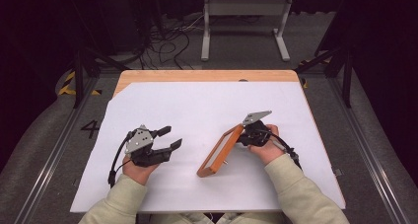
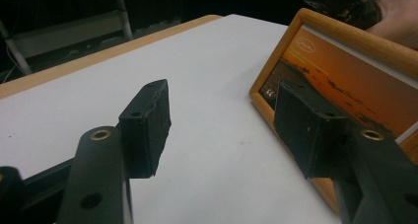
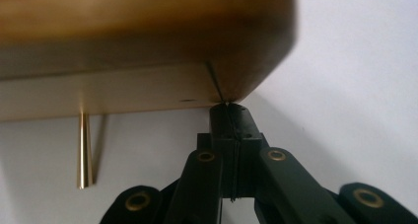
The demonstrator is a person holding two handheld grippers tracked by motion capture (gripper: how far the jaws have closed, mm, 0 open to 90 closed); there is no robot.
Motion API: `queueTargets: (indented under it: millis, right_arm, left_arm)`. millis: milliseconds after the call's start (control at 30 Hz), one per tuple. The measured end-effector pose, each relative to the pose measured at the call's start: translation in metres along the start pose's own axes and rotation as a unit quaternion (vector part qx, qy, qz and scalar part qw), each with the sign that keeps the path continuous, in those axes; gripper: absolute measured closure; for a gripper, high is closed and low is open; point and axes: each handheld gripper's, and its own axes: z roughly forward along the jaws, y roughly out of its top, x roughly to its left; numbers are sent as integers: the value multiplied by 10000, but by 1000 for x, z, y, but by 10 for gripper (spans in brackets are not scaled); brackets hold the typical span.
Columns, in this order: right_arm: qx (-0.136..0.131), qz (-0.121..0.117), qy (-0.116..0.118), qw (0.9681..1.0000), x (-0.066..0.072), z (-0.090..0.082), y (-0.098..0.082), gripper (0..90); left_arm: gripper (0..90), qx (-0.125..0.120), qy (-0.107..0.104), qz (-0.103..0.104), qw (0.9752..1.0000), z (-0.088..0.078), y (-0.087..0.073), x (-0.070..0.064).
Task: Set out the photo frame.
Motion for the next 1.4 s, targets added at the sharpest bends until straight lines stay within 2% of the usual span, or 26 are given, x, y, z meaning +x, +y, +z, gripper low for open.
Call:
queueTargets:
  millis: [100, 300, 500, 600, 767, 833, 967, 1067, 1200, 1233, 1400]
  right_arm:
    - [-66, 79, 102, 9999, -2, 5, 6, 900]
    - [-87, 79, 209, 9997, -4, 18, 18, 900]
    - [-91, 15, 388, 9992, -3, 35, 34, 900]
    - [-110, 10, 459, 9989, -2, 39, 38, 900]
    - [-156, -132, 584, 9981, 2, 47, 44, 900]
    - [-159, -114, 561, 9982, 0, 44, 43, 900]
    - [-74, -151, 211, 9996, -2, 27, 43, 900]
    - [-117, -137, 86, 9998, -2, 12, 43, 850]
    - [-150, -71, -55, 9998, -1, -8, 43, 766]
    - [-150, -71, -55, 9998, -1, -8, 43, 766]
    - [-170, 14, -166, 9997, 0, -32, 47, 672]
  left_arm:
    - [392, 5, 8, -8, 10000, -1, 0, 0]
    - [392, 5, 31, -10, 10000, -3, -1, 0]
    - [392, 16, 48, -24, 10000, -4, -2, 0]
    - [392, 15, 37, -32, 10000, -4, -2, 1]
    - [392, 19, 16, -19, 10000, -3, -2, 1]
    - [392, 23, 15, -31, 10000, -3, -2, 1]
    - [391, 60, 64, -12, 10000, -3, -1, 2]
    - [386, 133, 151, 100, 9997, -6, 0, 3]
    - [377, 225, 215, 21, 9995, -10, -1, 8]
    - [373, 225, 215, 21, 9995, -10, -1, 8]
    - [366, 395, 165, -41, 9991, -10, -2, 12]
